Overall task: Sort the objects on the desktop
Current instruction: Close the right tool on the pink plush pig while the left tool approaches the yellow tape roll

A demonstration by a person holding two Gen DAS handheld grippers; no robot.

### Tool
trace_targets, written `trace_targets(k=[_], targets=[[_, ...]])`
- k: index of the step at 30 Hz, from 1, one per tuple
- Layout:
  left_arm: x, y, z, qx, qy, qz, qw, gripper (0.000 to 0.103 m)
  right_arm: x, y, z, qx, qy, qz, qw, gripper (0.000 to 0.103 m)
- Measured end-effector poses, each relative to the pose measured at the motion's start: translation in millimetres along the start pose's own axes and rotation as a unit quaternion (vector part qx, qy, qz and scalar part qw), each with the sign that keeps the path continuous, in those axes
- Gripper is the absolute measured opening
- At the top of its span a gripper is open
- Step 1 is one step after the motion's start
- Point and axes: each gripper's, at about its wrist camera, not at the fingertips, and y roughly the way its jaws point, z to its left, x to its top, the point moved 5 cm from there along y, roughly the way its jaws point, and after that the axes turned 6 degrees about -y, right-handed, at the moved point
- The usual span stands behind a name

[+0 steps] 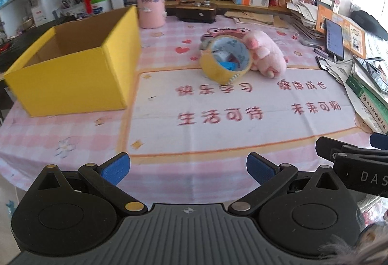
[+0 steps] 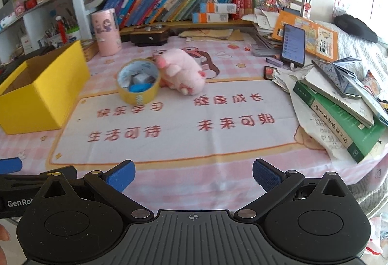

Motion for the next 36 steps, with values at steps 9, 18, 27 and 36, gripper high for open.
trace_targets(k=[9, 18, 27, 36], targets=[[31, 37, -64, 0.012, -0.001, 0.015, 0.9998, 0.103, 31, 42, -62, 0.010, 0.009, 0.016, 1.000, 0.103], [58, 55, -74, 0.041, -0.041, 0.007, 0.9983, 0.103, 63, 78, -83, 0.063, -0.025, 0.013, 0.998, 0.103], [77, 62, -58, 0.082, -0.065, -0.009, 0.9945, 0.103, 107, 109, -78, 0.122, -0.077, -0.019, 0.989, 0.103], [76, 58, -44, 0.096, -0.078, -0.009, 0.9923, 0.103, 135, 169, -34, 0.170, -0.165, -0.021, 0.971, 0.103]])
